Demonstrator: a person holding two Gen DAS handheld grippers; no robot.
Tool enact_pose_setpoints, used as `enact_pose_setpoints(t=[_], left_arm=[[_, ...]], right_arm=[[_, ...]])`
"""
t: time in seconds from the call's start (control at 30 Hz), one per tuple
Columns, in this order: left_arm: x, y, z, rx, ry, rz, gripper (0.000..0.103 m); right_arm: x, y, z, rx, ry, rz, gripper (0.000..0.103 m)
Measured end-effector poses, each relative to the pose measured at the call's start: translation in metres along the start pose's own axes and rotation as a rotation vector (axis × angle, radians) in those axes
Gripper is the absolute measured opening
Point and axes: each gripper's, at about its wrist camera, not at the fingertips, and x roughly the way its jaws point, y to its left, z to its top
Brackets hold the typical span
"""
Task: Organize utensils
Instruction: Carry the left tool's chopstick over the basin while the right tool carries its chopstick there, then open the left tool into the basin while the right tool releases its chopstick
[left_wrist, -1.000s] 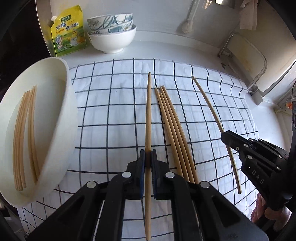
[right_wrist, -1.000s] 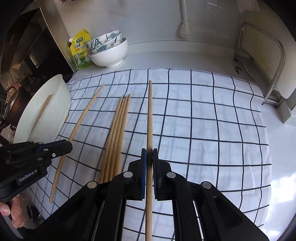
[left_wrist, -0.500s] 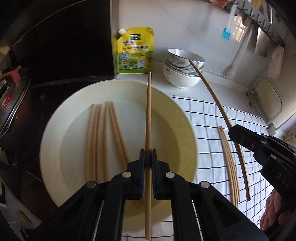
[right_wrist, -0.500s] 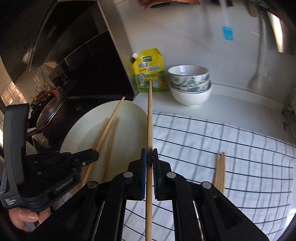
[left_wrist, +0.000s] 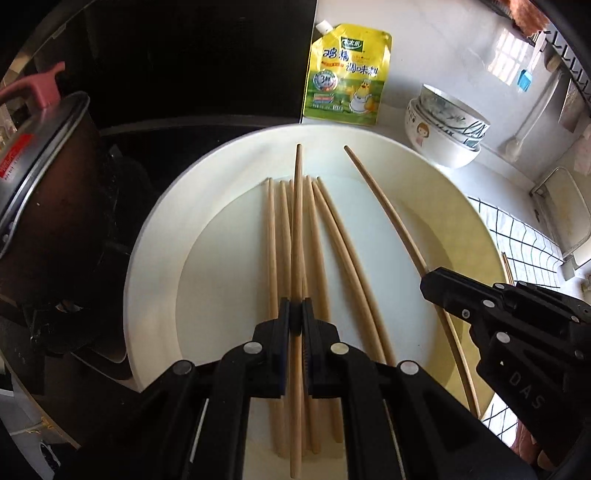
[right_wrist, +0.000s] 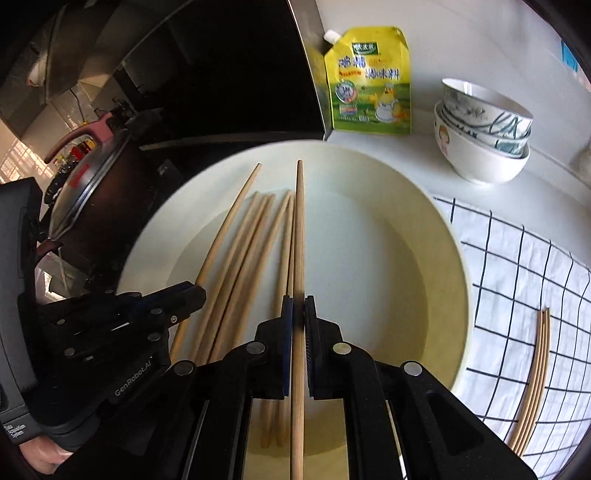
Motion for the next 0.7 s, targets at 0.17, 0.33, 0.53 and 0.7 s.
enact_pose_setpoints(t=[0.17, 0.33, 0.53, 0.7], left_arm=[[0.003, 0.003, 0.001, 0.002, -0.001, -0.013, 0.011], [-0.007, 0.013, 0.0, -0.026, -0.026, -0.002, 0.049], [-0.022, 0.023, -0.002, -0.053, -0.045, 0.005, 0.049], [-0.035, 0.02, -0.002, -0.068, -0.065, 0.003, 0.05]], right_arm=[[0.006, -0.004, -0.004, 0.023, 0.009, -0.031, 0.006], [-0.004, -0.007, -0.005, 0.042, -0.035, -0.052, 0.019], [-0.02, -0.009, -0.008, 0.047, -0.058, -0.051, 0.019], [-0.036, -0.014, -0.011, 0.04, -0.068, -0.049, 0.021]])
